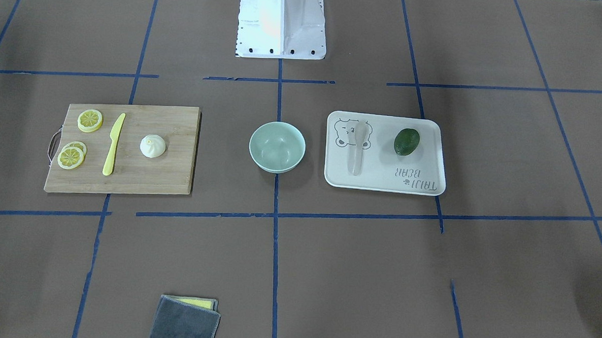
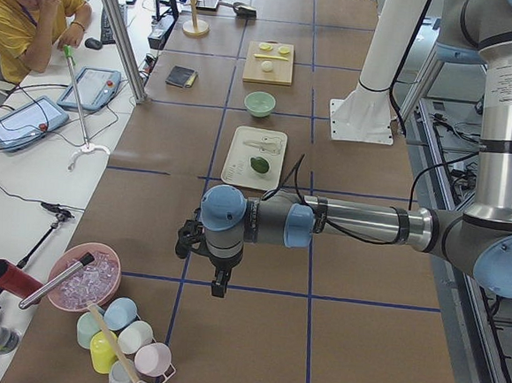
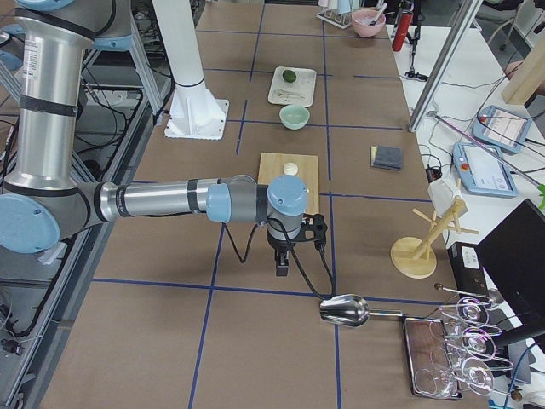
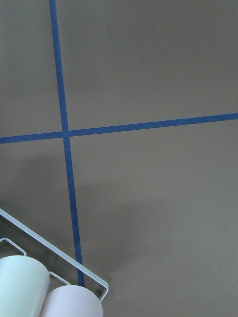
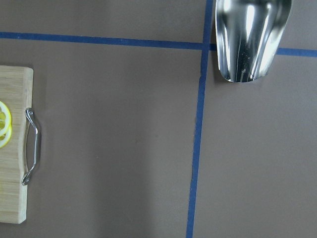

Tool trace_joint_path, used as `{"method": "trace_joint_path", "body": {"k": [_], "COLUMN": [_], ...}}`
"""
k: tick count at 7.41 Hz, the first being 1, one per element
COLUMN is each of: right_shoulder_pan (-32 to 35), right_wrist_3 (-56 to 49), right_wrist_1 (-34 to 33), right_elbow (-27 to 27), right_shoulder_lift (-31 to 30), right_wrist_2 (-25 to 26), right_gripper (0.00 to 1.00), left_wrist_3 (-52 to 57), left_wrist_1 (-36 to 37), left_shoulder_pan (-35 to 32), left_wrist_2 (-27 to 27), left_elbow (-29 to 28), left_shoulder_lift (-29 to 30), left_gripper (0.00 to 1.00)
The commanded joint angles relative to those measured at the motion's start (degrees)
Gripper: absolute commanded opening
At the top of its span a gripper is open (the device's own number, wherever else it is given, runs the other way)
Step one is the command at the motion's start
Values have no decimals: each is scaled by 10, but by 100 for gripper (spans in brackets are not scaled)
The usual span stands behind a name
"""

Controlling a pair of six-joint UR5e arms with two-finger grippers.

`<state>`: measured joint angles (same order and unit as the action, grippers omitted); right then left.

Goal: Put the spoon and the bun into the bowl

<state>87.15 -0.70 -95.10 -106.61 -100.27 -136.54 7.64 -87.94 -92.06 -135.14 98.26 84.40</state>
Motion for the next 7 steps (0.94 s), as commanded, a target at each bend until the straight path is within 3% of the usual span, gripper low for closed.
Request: {"method": "trace_joint_path", "body": {"k": [1,6,7], "right_shoulder_pan": [0,0,0], "right_wrist_3": [0,0,0], "right_wrist_1": [2,3,3], "right_elbow": [3,10,10], "right_shoulder_lift": [2,1,1], "right_wrist_2": [2,3,3], "right_gripper": [100,100,100], "left_wrist_3": [2,3,2], "left_wrist_1": [-19,-22,-82], "left_shoulder_pan": [-1,-1,-1], "left_wrist_2": [-6,-7,-7], "left_elbow": [2,5,-2], "left_shoulder_lift": [-12,-4,-4], "left_gripper": [100,100,100]}}
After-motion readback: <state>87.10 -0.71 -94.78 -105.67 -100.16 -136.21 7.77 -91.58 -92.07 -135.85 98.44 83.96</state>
